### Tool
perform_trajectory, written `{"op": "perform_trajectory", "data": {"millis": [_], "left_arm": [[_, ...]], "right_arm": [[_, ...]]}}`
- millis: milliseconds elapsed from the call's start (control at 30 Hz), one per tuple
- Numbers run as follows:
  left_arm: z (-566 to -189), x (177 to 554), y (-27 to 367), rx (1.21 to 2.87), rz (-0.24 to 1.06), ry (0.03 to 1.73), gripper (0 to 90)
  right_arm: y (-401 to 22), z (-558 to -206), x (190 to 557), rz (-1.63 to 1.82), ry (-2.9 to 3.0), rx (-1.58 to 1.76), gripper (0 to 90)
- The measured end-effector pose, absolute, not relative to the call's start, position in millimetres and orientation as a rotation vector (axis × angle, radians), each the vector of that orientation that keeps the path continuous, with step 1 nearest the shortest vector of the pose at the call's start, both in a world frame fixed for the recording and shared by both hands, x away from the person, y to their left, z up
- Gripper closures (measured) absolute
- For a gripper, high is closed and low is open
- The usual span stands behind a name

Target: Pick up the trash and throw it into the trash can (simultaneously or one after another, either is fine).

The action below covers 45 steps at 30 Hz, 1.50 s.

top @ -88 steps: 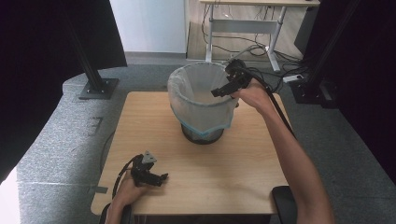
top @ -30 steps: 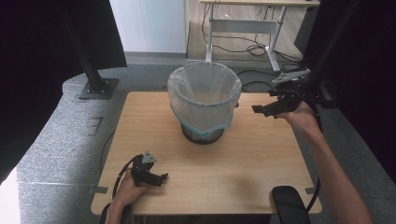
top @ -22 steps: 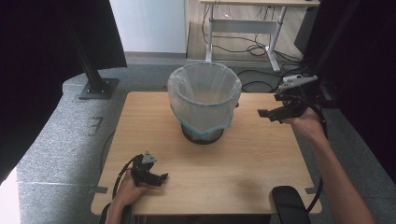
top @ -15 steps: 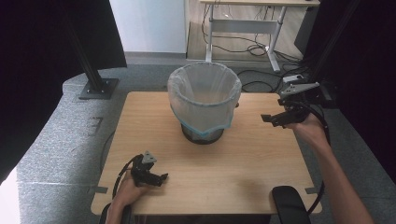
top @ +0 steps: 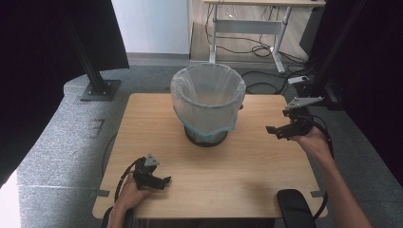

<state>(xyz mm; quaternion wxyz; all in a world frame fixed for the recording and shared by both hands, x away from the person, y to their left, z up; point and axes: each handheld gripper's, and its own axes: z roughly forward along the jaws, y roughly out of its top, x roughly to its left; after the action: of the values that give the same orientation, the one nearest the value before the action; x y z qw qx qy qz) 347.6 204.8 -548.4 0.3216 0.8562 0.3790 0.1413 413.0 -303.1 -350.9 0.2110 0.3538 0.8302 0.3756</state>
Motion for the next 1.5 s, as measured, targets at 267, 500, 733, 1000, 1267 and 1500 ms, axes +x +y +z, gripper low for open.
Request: {"op": "perform_trajectory", "data": {"millis": [267,500,733,1000,1267,1500], "left_arm": [[-549,348,205,2.247,0.372,0.996,0.0],[-549,348,205,2.247,0.372,0.995,0.0],[-549,348,205,2.247,0.374,0.995,0.0],[-549,348,205,2.246,0.369,0.996,0.0],[-549,348,205,2.248,0.371,0.996,0.0],[-549,348,205,2.246,0.371,0.995,0.0]], "right_arm": [[-303,-371,409,1.051,2.32,0.993,1.5],[-305,-393,405,1.053,2.328,1.008,1.4],[-306,-414,400,1.051,2.33,1.027,1.5],[-305,-438,394,1.036,2.342,1.031,1.4],[-303,-461,389,1.019,2.348,1.033,1.4],[-301,-484,386,0.987,2.368,1.047,1.5]]}}
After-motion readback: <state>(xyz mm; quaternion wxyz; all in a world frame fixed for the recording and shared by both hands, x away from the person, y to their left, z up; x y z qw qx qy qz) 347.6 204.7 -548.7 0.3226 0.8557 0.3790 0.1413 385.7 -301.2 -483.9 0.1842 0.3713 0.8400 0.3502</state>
